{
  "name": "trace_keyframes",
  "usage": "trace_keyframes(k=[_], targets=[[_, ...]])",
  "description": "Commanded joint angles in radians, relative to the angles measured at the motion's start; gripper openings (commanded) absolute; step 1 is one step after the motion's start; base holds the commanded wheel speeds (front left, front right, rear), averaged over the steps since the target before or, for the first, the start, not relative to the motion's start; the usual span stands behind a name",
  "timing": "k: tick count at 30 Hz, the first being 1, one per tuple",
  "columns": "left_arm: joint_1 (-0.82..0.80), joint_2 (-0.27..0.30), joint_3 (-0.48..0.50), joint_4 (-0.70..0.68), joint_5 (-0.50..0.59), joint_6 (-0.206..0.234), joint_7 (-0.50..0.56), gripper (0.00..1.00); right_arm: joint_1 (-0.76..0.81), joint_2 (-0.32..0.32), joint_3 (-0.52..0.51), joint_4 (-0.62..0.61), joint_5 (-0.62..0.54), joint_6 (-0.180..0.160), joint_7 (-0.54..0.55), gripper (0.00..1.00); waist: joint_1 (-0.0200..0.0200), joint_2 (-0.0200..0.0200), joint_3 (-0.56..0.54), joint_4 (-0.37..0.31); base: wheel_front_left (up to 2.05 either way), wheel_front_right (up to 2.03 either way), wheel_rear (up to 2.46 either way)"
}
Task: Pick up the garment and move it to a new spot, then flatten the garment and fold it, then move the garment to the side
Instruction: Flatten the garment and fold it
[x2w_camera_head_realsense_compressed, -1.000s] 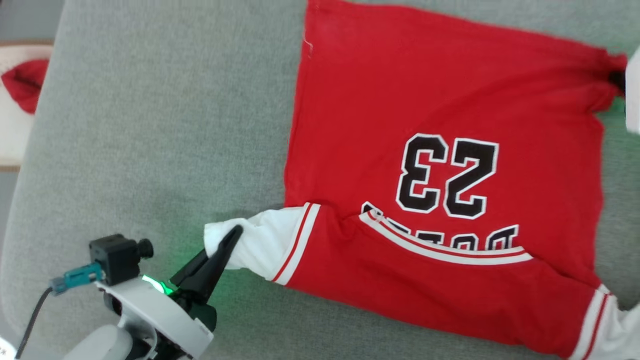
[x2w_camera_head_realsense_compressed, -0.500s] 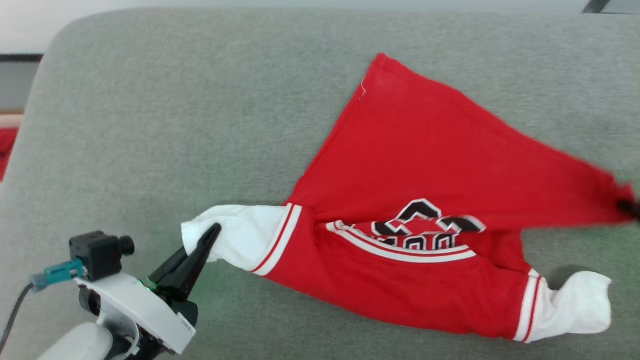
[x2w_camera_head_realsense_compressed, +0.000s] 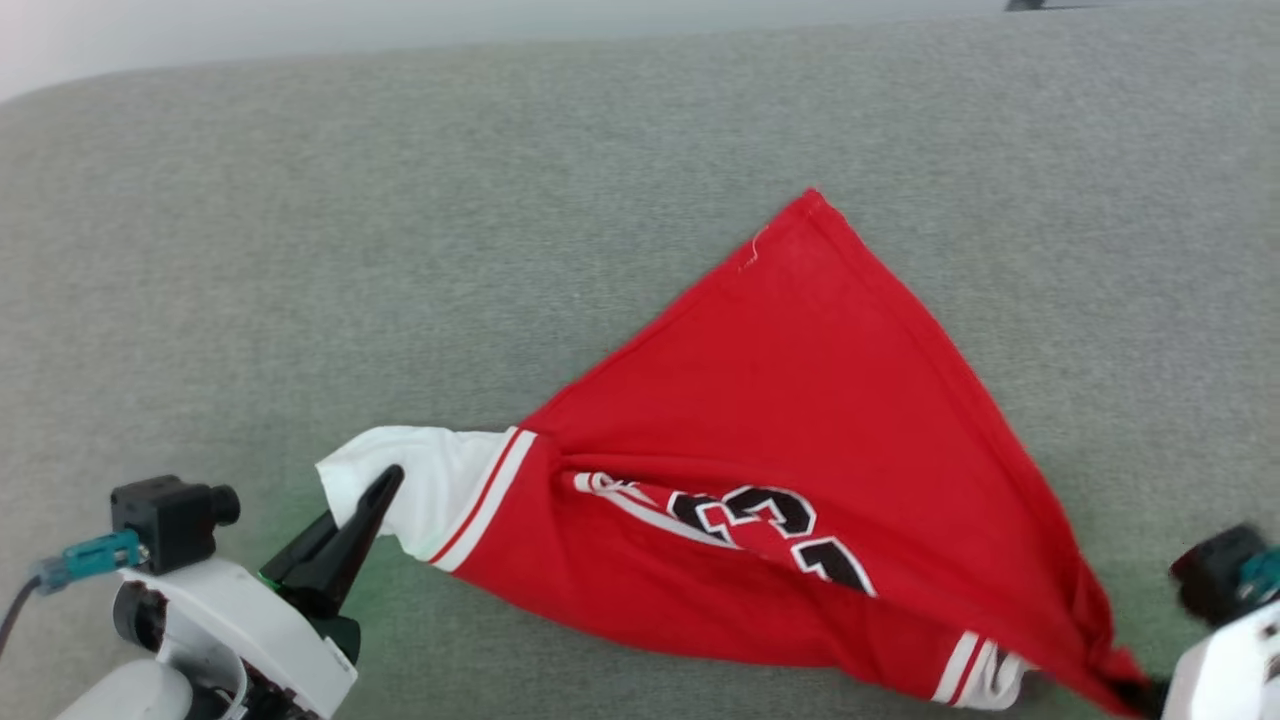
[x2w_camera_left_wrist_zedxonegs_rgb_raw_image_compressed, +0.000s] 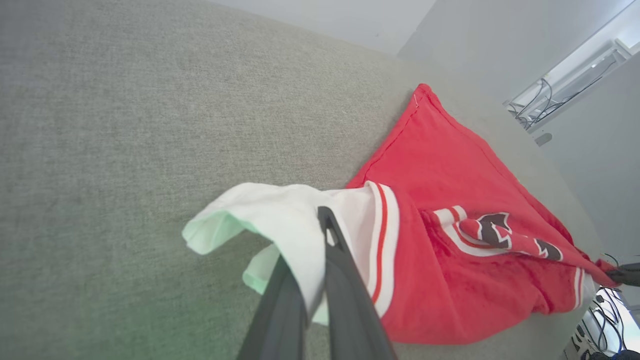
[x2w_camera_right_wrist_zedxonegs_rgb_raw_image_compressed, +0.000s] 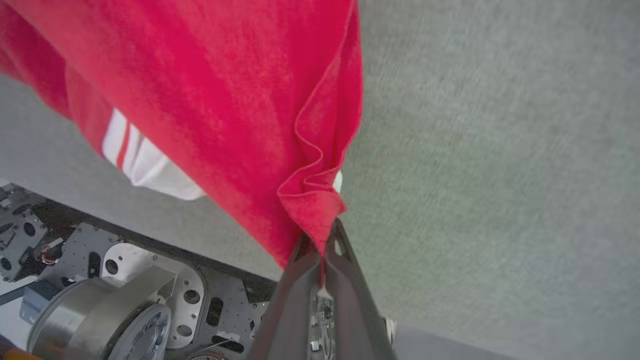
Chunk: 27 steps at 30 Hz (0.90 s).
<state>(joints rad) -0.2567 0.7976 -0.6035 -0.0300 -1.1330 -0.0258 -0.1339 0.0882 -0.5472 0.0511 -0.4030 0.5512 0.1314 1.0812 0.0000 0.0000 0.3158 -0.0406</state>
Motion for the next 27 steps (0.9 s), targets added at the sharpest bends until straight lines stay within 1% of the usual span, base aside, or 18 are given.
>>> trace_keyframes(k=[1,3,6,7,8,9,11,14,18,20,22,23,25,27], targets=[[0.012,0.008,0.006,-0.005,-0.001,0.004,-0.007,0.00,0.038,0.020,0.019,-0.013,-0.006,-0.002,0.008,0.00,0.0000,0.0000,0.008,-0.024,0.00,0.00,0.00],[0.015,0.012,0.007,-0.007,-0.004,0.006,-0.006,0.00,0.070,0.033,0.035,-0.026,-0.008,-0.002,0.014,0.00,0.0000,0.0000,0.011,-0.029,0.00,0.00,0.00],[0.020,0.018,0.012,-0.011,-0.007,0.009,-0.009,0.00,0.085,0.052,0.042,-0.037,-0.026,-0.002,-0.005,0.00,0.0000,0.0000,0.015,-0.035,0.00,0.00,0.00],[0.023,0.018,0.012,-0.013,-0.008,0.009,-0.011,0.00,0.084,0.057,0.041,-0.040,-0.034,-0.002,-0.015,0.03,0.0000,0.0000,0.016,-0.037,0.00,0.00,0.00],[0.024,0.018,0.012,-0.015,-0.009,0.011,-0.012,0.00,0.078,0.063,0.037,-0.041,-0.045,-0.002,-0.030,0.41,0.0000,0.0000,0.017,-0.038,0.00,0.00,0.00],[0.026,0.019,0.012,-0.016,-0.009,0.011,-0.013,0.00,0.071,0.071,0.030,-0.042,-0.051,-0.002,-0.040,1.00,0.0000,0.0000,0.017,-0.039,0.00,0.00,0.00],[0.029,0.020,0.009,-0.019,-0.007,0.012,-0.014,0.00,0.055,0.072,0.017,-0.058,-0.056,-0.002,-0.058,1.00,0.0000,0.0000,0.017,-0.040,0.00,0.00,0.00],[0.030,0.017,0.005,-0.027,-0.005,0.015,-0.009,0.00,0.033,0.074,-0.046,-0.095,-0.056,-0.002,-0.079,1.00,0.0000,0.0000,0.019,-0.032,0.00,0.00,0.00],[0.021,0.013,0.003,-0.042,0.002,0.017,-0.010,0.00,-0.037,0.044,-0.146,-0.161,-0.072,-0.002,-0.099,1.00,0.0000,0.0000,0.033,-0.011,0.00,0.00,0.00],[0.016,0.009,0.003,-0.051,0.007,0.020,-0.014,0.00,-0.096,0.021,-0.175,-0.180,-0.088,-0.002,-0.114,1.00,0.0000,0.0000,0.045,0.001,0.00,0.00,0.00],[0.010,0.004,0.003,-0.060,0.010,0.022,-0.017,0.00,-0.173,-0.007,-0.169,-0.174,-0.106,-0.002,-0.134,1.00,0.0000,0.0000,0.059,0.016,0.00,0.00,0.00],[0.007,0.003,0.002,-0.064,0.011,0.023,-0.017,0.00,-0.214,-0.011,-0.154,-0.164,-0.108,-0.002,-0.145,1.00,0.0000,0.0000,0.068,0.022,0.00,0.00,0.00],[-0.004,-0.004,-0.001,-0.067,0.017,0.020,-0.015,0.00,-0.304,-0.012,-0.105,-0.124,-0.101,-0.002,-0.160,1.00,0.0000,0.0000,0.086,0.039,0.00,0.00,0.00],[-0.017,-0.010,-0.002,-0.068,0.020,0.014,-0.013,0.00,-0.399,-0.027,-0.040,-0.068,-0.108,-0.002,-0.167,1.00,0.0000,0.0000,0.106,0.056,0.00,0.00,0.00]])
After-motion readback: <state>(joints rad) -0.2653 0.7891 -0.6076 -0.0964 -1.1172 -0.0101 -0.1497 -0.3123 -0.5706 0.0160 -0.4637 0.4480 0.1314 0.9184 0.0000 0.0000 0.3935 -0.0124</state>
